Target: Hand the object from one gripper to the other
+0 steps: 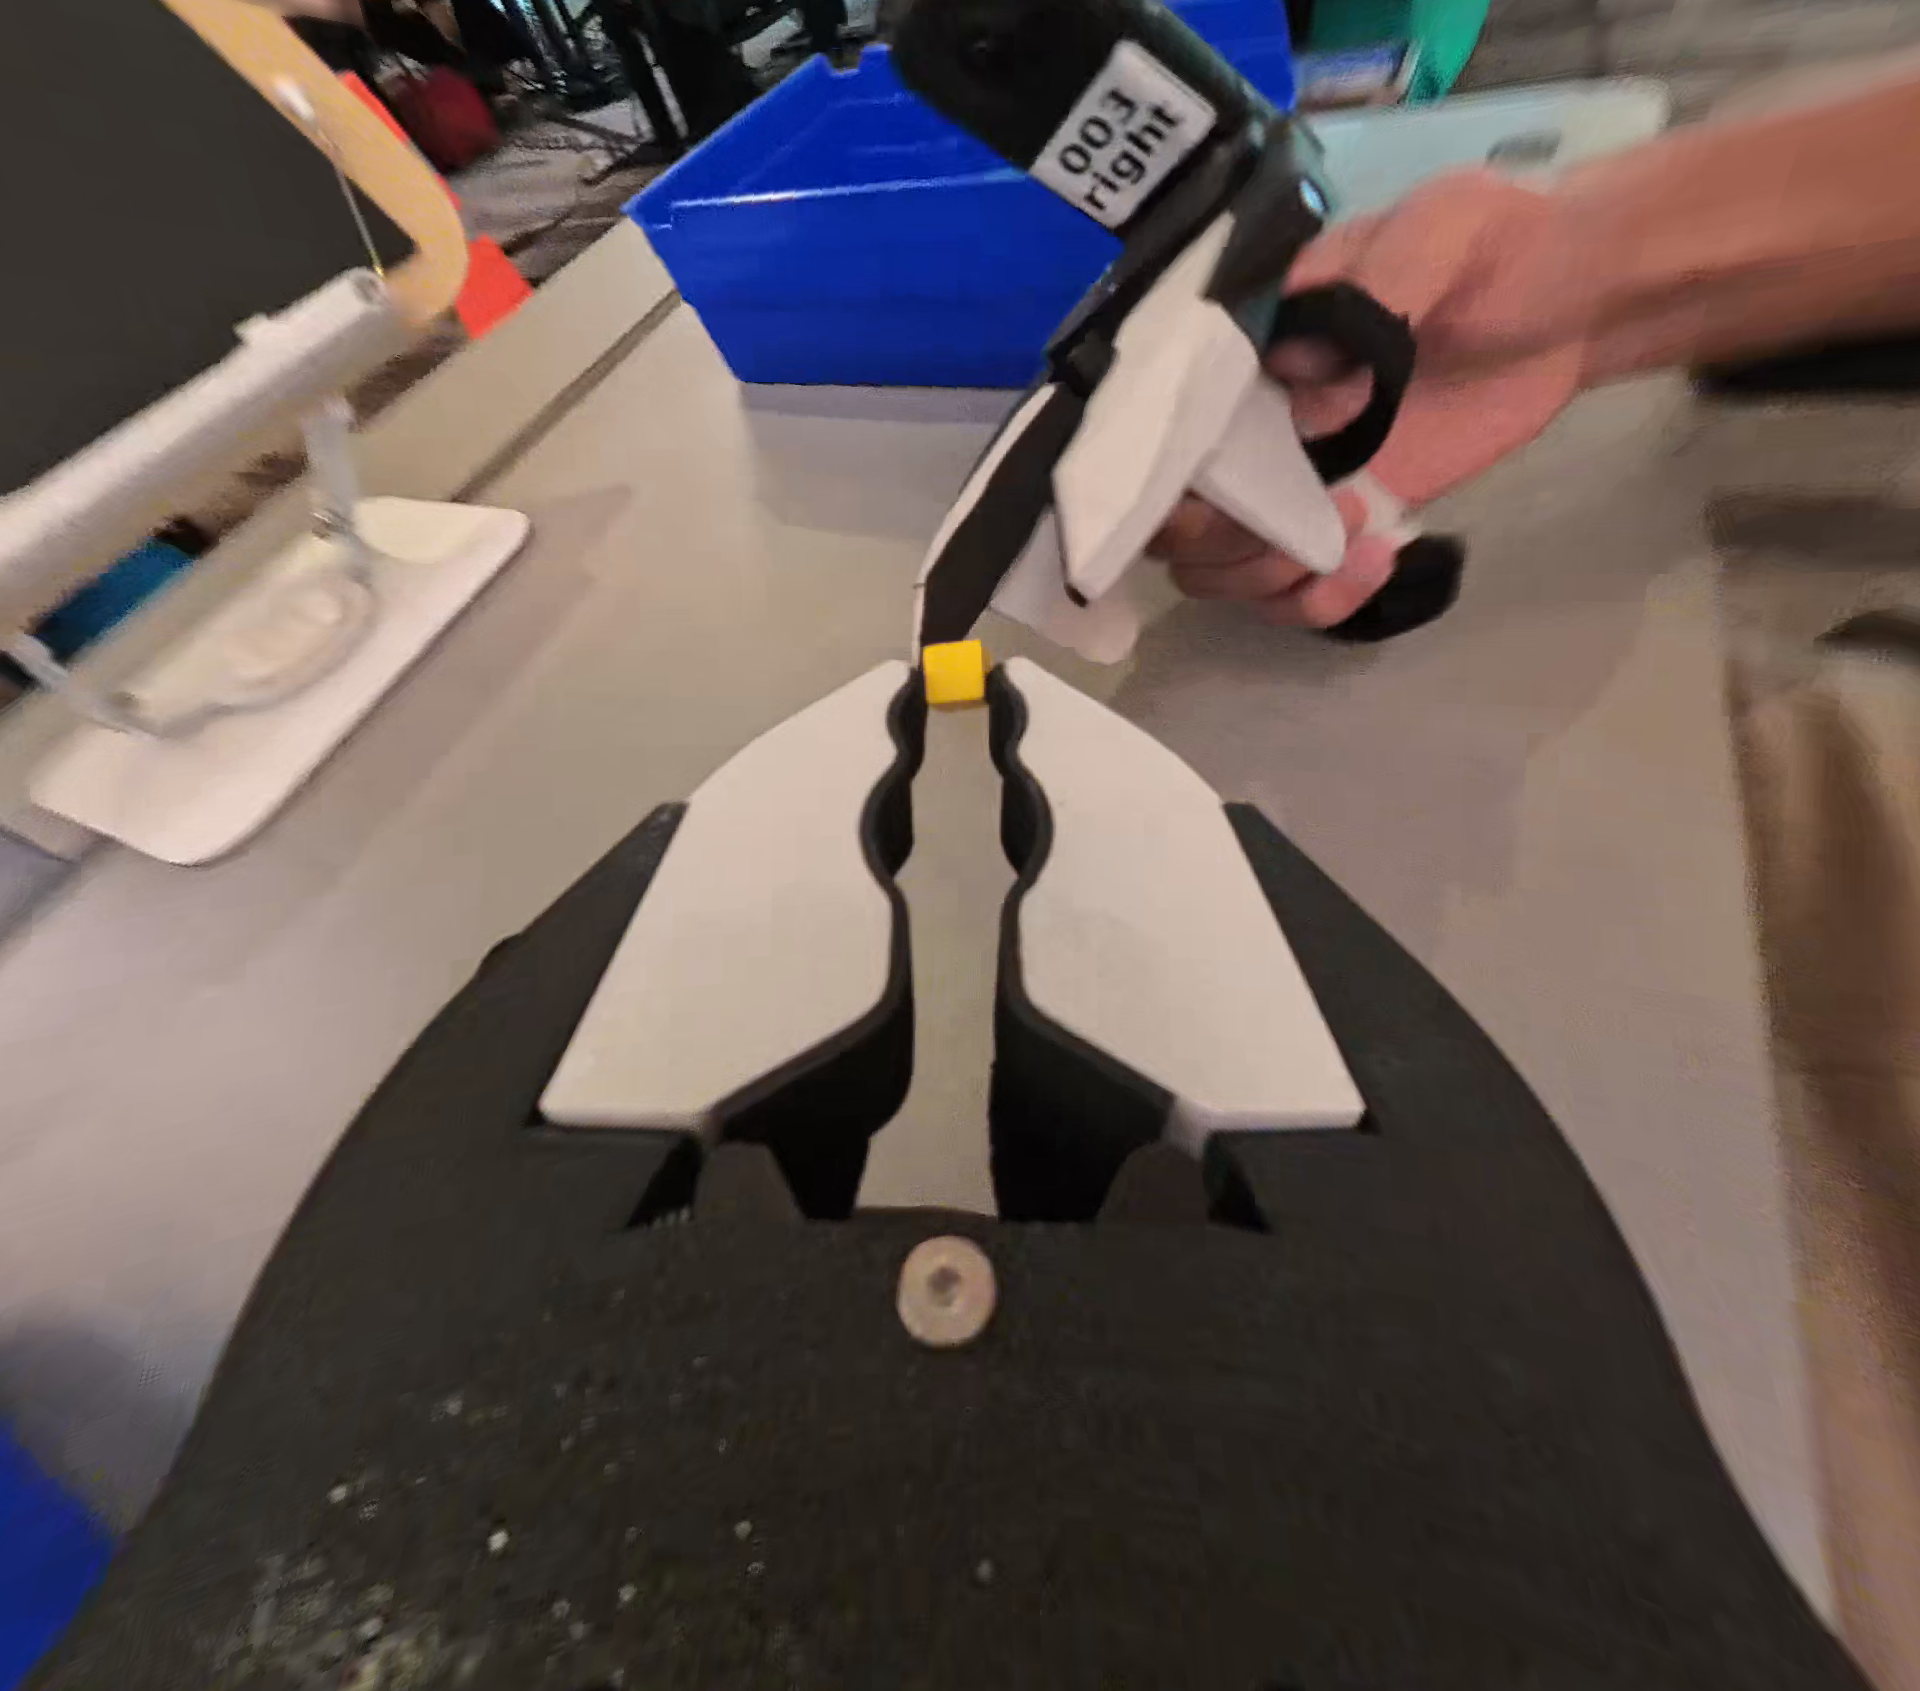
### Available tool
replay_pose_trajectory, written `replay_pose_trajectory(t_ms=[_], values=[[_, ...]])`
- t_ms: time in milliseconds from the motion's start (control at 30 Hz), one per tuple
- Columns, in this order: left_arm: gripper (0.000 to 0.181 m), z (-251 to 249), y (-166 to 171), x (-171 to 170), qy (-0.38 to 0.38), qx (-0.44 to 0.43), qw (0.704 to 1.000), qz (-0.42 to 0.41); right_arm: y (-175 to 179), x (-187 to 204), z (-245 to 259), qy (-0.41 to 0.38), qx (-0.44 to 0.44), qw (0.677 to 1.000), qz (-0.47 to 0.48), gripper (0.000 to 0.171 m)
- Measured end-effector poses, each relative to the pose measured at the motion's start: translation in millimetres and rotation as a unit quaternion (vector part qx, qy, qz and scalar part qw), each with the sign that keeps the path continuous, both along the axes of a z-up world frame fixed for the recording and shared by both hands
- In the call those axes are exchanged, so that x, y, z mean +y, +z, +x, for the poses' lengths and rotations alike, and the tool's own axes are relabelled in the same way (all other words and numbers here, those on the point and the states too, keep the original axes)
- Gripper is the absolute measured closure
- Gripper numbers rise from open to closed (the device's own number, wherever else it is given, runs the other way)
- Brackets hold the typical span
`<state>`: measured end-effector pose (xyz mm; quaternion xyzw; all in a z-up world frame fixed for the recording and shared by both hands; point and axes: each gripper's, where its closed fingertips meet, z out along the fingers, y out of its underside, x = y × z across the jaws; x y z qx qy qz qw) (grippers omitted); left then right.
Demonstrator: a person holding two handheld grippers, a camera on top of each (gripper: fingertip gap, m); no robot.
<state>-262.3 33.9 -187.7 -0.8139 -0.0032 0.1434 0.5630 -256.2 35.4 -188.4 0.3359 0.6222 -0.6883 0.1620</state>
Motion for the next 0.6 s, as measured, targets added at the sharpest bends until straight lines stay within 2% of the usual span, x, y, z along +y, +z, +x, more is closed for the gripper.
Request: replay_pose_trajectory(t_ms=[100,233,300,400,600], values=[[0.17,3.0,-8.6,2.7,0.008,0.096,0.994,-0.054,-1.7,-5.3,1.7,0.012,-0.057,0.998,-0.033,0.133],[0.17,0.1,-18.6,4.4,0.026,0.177,0.978,-0.104,-9.9,-10.4,6.6,0.04,-0.118,0.991,-0.054,0.141],[0.17,0.3,-23.3,5.4,0.025,0.194,0.973,-0.121,-16.5,-11.0,4.6,0.036,-0.13,0.99,-0.05,0.141],[0.17,2.1,-25.6,7.3,0.023,0.216,0.968,-0.127,-20.9,-10.6,3.7,0.042,-0.149,0.986,-0.056,0.16],[0.17,-1.3,-34.6,8.2,0.036,0.221,0.964,-0.146,-30.6,-5.4,-2.8,0.035,-0.163,0.985,-0.048,0.161]])
